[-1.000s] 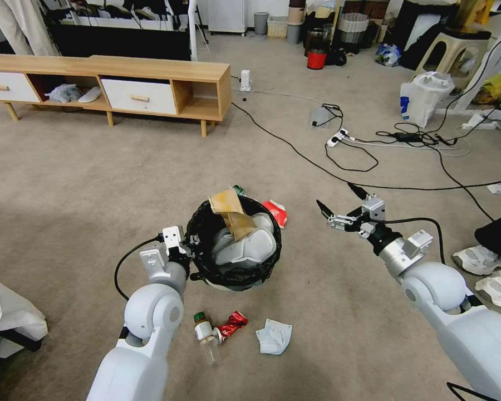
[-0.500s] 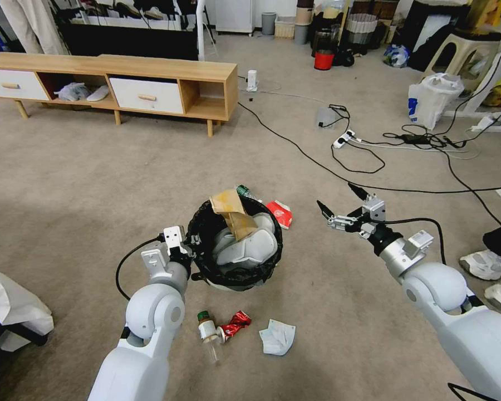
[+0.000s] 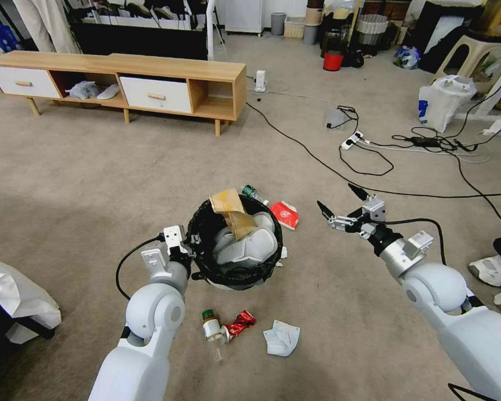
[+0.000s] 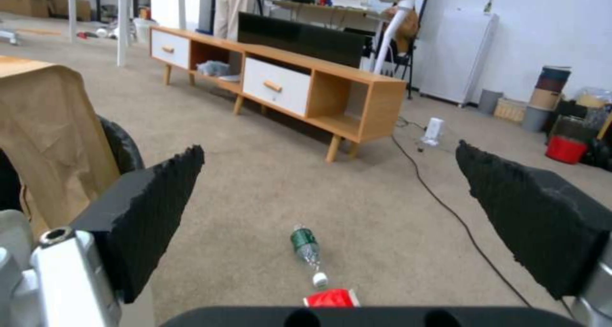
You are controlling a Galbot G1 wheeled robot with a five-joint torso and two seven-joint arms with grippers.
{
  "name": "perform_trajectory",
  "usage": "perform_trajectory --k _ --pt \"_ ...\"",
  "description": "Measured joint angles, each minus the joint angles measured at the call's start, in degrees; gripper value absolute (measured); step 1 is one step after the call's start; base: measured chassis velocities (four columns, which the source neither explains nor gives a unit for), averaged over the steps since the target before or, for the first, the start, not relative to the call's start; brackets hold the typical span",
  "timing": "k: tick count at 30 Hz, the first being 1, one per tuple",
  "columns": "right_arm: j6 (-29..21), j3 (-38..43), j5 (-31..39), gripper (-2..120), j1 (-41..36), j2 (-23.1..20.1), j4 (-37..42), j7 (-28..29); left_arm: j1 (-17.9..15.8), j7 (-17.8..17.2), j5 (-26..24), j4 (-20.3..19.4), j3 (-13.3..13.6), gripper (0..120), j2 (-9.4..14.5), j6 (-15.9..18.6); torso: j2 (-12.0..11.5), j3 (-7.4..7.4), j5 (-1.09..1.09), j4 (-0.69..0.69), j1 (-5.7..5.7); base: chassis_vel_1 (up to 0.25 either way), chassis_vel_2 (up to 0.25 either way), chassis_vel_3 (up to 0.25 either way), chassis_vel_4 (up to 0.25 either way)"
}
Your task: Pick up the trash bin and place the garbage on the floor into it.
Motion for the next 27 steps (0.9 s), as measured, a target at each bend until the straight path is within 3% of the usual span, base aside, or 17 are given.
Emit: perform_trajectory --k 27 --pt "-0.09 0.09 -0.12 100 -0.16 0.13 0.54 0.06 0.48 0.00 -0.04 -0.69 -0.27 4 0.23 -0.02 0.00 0.00 0.00 0.00 0.00 0.000 0.000 0.000 0.000"
